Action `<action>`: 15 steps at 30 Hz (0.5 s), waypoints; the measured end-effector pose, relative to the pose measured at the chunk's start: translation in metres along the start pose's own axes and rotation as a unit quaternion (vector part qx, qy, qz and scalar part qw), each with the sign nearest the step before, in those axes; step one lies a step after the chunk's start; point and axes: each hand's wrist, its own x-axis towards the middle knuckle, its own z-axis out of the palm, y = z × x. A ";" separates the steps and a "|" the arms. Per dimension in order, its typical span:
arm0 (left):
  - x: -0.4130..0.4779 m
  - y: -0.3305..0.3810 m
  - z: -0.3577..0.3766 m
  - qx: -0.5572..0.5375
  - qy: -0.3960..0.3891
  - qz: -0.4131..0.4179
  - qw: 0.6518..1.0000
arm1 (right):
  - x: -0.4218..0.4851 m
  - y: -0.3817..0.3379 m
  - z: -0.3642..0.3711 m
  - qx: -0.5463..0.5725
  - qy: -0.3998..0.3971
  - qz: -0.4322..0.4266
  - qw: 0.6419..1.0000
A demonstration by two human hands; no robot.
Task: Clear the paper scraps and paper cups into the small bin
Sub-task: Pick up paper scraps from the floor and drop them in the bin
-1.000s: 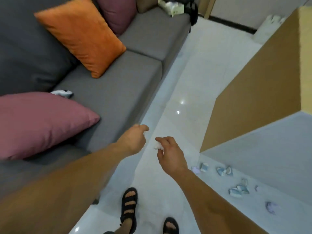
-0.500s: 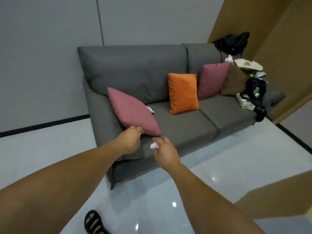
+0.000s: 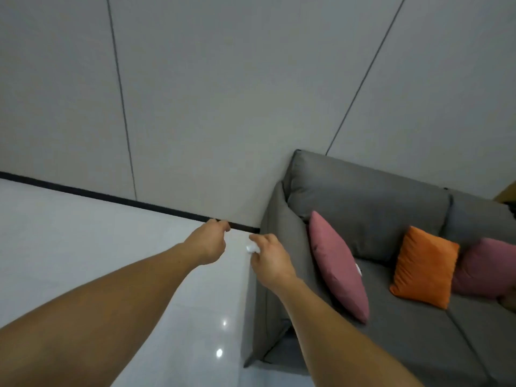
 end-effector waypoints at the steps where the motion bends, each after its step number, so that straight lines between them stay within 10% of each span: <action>1: 0.002 -0.019 -0.013 -0.001 0.012 -0.014 1.000 | 0.012 -0.019 0.007 0.000 -0.003 -0.008 1.000; 15: 0.027 -0.274 -0.172 -0.001 0.087 -0.205 0.975 | 0.198 -0.258 0.116 0.018 -0.088 -0.185 0.979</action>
